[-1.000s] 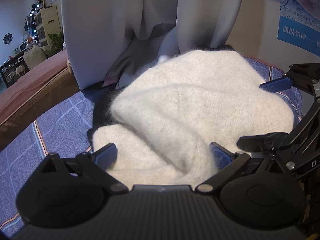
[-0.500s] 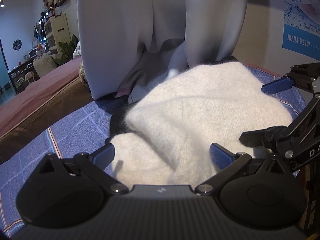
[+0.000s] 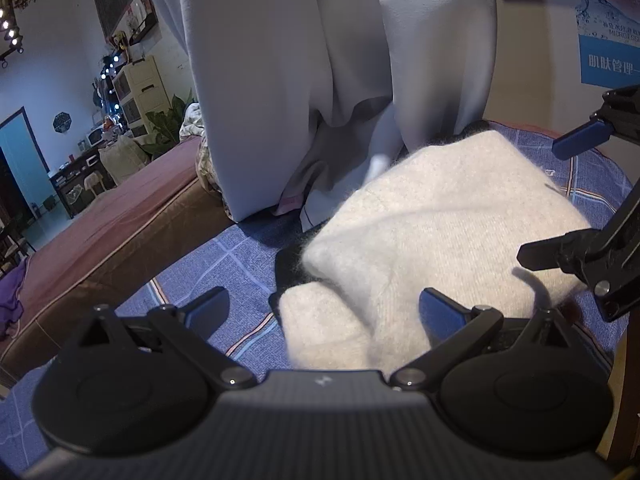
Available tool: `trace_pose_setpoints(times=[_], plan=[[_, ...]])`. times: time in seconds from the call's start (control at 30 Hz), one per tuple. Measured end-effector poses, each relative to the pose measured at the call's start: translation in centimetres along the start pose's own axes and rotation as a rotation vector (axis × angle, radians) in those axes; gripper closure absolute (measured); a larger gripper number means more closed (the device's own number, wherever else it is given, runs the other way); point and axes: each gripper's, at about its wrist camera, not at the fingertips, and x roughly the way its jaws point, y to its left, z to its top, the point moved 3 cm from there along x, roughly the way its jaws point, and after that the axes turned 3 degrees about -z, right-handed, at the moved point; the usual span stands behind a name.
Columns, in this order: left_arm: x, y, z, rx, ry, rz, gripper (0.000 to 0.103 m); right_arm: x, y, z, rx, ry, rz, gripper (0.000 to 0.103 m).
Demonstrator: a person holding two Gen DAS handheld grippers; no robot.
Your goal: Fold small clothes
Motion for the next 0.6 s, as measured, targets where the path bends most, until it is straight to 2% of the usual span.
trace_pose_setpoints(times=[0.2, 0.47, 0.6], plan=[[-1.7, 0.3, 0.5, -0.025, -0.016, -0.021, 0.0, -1.0, 0.3, 0.3, -0.003, -0.008, 0.0, 0.0], [-3.1, 0.3, 1.0, -0.038, 0.037, 0.005, 0.0, -2.0, 0.5, 0.8, 0.021, 0.018, -0.011, 0.0], [-4.4, 0.6, 1.1, -0.069, 0.033, -0.039, 0.0, -2.9, 0.7, 1.1, 0.012, 0.019, -0.034, 0.0]])
